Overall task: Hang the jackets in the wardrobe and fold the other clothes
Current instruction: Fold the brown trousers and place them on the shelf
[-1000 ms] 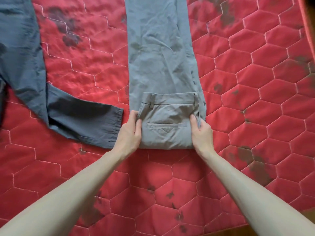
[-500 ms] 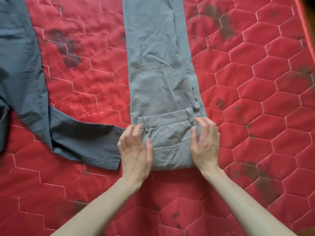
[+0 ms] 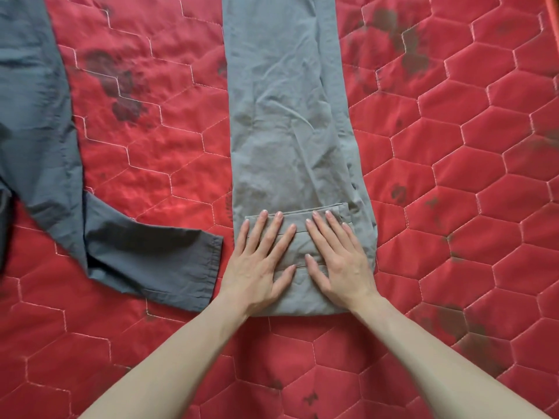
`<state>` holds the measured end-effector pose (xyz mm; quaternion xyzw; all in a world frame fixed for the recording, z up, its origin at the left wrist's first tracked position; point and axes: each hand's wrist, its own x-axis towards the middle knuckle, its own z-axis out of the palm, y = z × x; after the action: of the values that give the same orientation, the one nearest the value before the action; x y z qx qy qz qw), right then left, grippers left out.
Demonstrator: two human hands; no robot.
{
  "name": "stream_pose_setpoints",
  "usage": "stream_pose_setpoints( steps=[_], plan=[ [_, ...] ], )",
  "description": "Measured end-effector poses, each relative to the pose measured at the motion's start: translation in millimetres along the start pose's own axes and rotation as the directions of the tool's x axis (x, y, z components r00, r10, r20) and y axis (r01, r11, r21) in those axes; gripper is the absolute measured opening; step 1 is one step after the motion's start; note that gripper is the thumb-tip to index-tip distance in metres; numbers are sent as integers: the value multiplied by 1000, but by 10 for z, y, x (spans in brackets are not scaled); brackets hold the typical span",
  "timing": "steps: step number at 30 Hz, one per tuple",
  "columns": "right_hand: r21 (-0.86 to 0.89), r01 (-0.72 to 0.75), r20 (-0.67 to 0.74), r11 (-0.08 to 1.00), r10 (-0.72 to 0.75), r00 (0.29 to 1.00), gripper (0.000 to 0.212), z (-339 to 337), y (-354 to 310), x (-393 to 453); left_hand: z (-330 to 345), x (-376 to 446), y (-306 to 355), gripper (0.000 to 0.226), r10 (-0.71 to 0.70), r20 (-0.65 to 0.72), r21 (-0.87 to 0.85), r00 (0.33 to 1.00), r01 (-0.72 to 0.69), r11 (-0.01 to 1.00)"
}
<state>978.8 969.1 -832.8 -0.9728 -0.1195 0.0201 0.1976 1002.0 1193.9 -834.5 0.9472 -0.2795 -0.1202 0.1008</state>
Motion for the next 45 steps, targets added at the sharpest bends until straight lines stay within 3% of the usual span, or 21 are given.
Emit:
stream_pose_setpoints(
  steps=[7, 13, 17, 19, 21, 25, 29, 33, 40, 45],
  plan=[
    [-70, 337, 234, 939, -313, 920, 67, -238, 680, 49, -56, -35, -369, 72, 221, 8, 2, 975, -222, 975],
    [-29, 611, 492, 791, -520, 698, 87, -535, 1107, 363, -84, -107, -698, 61, 347, -27, 25, 937, -347, 938],
    [32, 697, 585, 717, -578, 568, 96, -747, 1244, 530, -272, -138, -909, 62, 449, 48, 123, 892, -452, 884],
    [26, 727, 603, 686, -591, 536, 98, -829, 1314, 552, -336, -123, -927, 62, 455, 68, 149, 888, -460, 875],
    [-6, 727, 583, 687, -588, 560, 101, -846, 1365, 519, -328, -101, -889, 62, 449, 57, 157, 892, -452, 878],
    [-130, 659, 408, 740, -566, 716, 81, -575, 1178, 360, -226, -16, -758, 59, 411, 19, 149, 911, -409, 900],
    [-153, 530, 290, 834, -475, 831, 82, -427, 988, 211, -256, 26, -762, 63, 388, 78, 69, 918, -393, 917],
    [-114, 530, 336, 840, -470, 816, 79, -573, 953, 150, -413, 17, -763, 79, 392, 204, -32, 897, -394, 919],
    [30, 550, 504, 834, -488, 713, 77, -850, 839, -518, -507, -427, -383, 78, 506, 366, -362, 781, -382, 851],
    [223, 318, 491, 921, -388, 780, 66, -896, 721, -848, -351, -848, -224, 69, 416, 288, -523, 862, -223, 823]
  ],
)
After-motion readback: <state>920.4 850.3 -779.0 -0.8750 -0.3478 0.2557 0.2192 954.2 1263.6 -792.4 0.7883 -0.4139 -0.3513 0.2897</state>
